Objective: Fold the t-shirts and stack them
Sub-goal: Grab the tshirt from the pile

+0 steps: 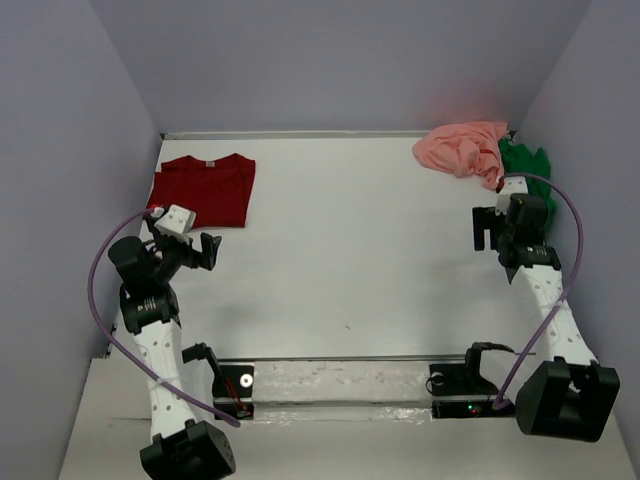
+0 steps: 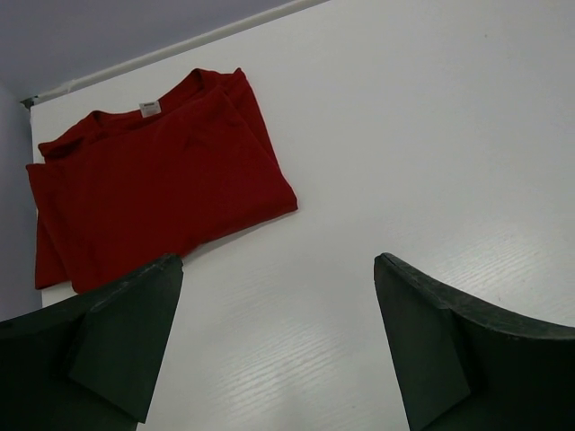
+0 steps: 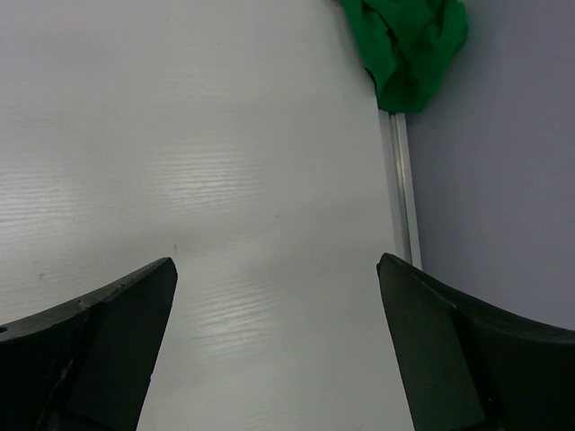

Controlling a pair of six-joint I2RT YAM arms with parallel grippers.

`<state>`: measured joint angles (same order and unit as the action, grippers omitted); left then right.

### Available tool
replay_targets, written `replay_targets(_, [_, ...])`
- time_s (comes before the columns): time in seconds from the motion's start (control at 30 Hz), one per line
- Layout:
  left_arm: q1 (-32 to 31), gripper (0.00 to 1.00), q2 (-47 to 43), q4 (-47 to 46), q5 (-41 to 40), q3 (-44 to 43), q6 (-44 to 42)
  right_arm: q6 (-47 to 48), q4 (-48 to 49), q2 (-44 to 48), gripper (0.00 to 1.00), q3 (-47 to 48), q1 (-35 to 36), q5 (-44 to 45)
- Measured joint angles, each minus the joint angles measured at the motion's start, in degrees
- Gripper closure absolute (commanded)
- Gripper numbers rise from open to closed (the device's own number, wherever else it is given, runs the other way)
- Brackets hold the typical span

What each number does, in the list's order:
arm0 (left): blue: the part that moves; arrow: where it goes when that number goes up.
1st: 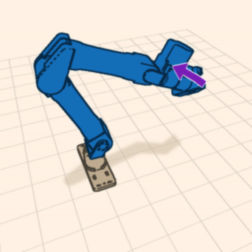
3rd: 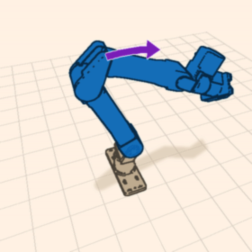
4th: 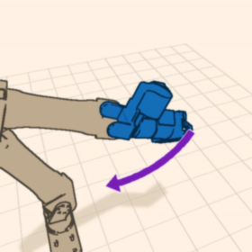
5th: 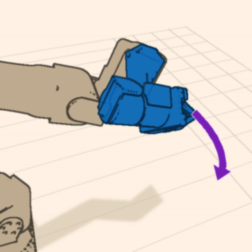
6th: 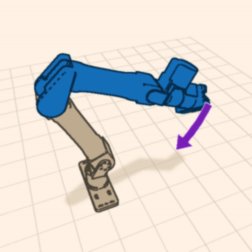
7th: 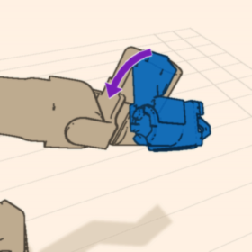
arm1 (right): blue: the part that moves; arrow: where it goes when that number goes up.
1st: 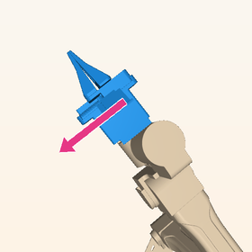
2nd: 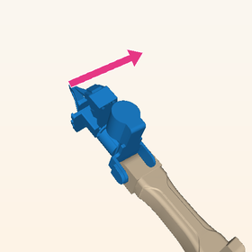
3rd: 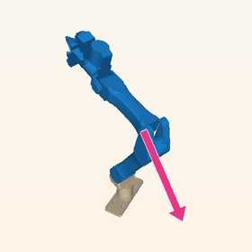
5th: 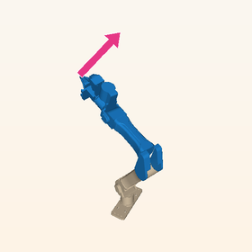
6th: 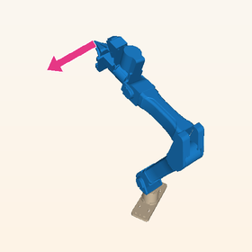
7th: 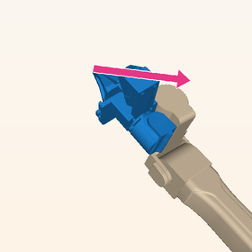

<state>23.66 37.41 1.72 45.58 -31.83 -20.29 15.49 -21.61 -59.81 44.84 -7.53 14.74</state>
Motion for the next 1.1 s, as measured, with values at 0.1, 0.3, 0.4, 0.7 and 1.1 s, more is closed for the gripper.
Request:
replay_targets(0.1, [0.0,0.01,-0.09,0.52,1.31,0.0,-1.18,0.44,-1.75,1.55,0.02,1.88,0.0,-5.05])
replay_targets(0.3, [0.0,0.01,-0.55,2.75,3.13,0.0,-4.11,0.81,-3.26,-10.19,0.0,18.29,0.0,-8.55])
replay_targets(0.4, [0.0,0.01,-0.5,2.95,3.04,0.0,-4.52,0.63,-3.52,-18.58,0.0,26.51,0.0,-9.14])
replay_targets(0.7, [0.09,0.01,1.57,3.37,1.79,-0.02,-4.79,-1.42,-11.91,-50.97,0.08,60.3,0.0,-16.65])
replay_targets(1.1, [0.09,0.01,3.8,3.48,-2.32,-0.13,-4.66,-0.7,-25.16,-76.0,0.14,90.86,0.0,-24.3])
